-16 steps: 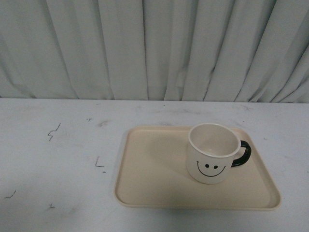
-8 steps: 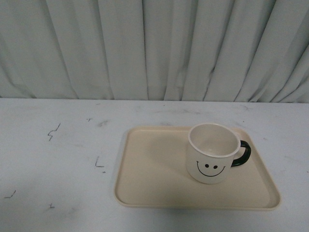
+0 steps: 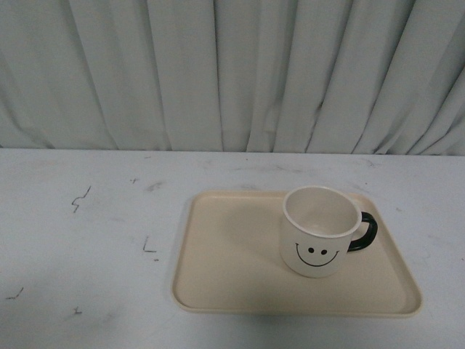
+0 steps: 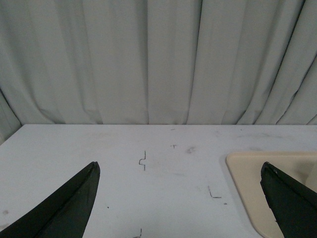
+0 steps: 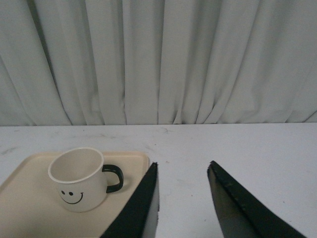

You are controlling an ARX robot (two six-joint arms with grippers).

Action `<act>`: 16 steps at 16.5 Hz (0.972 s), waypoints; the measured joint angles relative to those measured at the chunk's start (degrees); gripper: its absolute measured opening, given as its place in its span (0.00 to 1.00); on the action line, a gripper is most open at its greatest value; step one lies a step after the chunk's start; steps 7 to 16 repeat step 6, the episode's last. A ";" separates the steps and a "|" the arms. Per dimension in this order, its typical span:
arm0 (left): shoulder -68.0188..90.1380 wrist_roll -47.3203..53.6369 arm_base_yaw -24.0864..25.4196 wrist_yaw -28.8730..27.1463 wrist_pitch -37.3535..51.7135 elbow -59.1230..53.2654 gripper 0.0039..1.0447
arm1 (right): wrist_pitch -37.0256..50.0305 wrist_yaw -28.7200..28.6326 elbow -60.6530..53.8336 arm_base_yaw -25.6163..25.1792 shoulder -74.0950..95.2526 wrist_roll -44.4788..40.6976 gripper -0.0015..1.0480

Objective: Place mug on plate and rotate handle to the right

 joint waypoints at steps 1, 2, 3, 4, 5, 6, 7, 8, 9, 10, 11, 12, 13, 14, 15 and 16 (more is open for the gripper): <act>0.00 0.00 -0.02 0.00 0.00 0.00 0.94 | 0.00 0.00 0.00 0.00 0.00 0.00 0.36; 0.00 0.00 0.00 0.00 0.00 0.00 0.94 | 0.00 0.00 0.00 0.00 0.02 0.00 0.48; 0.00 0.00 0.00 0.00 0.00 0.00 0.94 | 0.00 0.00 0.00 0.00 0.00 0.00 0.61; 0.00 0.00 0.00 0.00 0.00 0.00 0.94 | 0.00 0.00 0.00 0.00 0.00 -0.02 0.73; 0.00 0.00 0.00 0.00 0.00 0.00 0.94 | 0.00 0.00 0.00 0.00 0.00 0.00 0.87; 0.00 0.00 0.00 0.00 0.00 0.00 0.94 | 0.00 0.00 0.00 0.00 0.00 0.07 0.96; 0.00 0.00 0.00 0.00 0.00 0.00 0.94 | 0.00 0.00 0.00 0.00 0.00 0.07 0.96; 0.00 0.00 0.00 0.00 0.00 0.00 0.94 | 0.00 0.00 0.00 0.00 0.00 0.07 0.96; 0.00 0.00 0.00 0.00 0.00 0.00 0.94 | 0.00 0.00 0.00 0.00 0.00 0.07 0.96; 0.00 0.00 0.00 0.00 0.00 0.00 0.94 | 0.00 0.00 0.00 0.00 0.00 0.07 0.96; 0.00 0.00 0.00 0.00 0.00 0.00 0.94 | 0.00 0.00 0.00 0.00 0.00 0.07 0.96; 0.00 0.00 0.00 0.00 0.00 0.00 0.94 | 0.00 0.00 0.00 0.00 0.00 0.07 0.96; 0.00 0.00 0.00 0.00 0.00 0.00 0.94 | 0.00 0.00 0.00 0.00 0.00 0.07 0.96; 0.00 0.00 0.00 0.00 0.00 0.00 0.94 | 0.00 0.00 0.00 0.00 0.00 0.07 0.96; 0.00 0.00 0.00 0.00 0.00 0.00 0.94 | 0.00 0.00 0.00 0.00 0.00 0.07 0.96; 0.00 0.00 0.00 0.00 0.00 0.00 0.94 | 0.00 0.00 0.00 0.00 0.00 0.07 0.96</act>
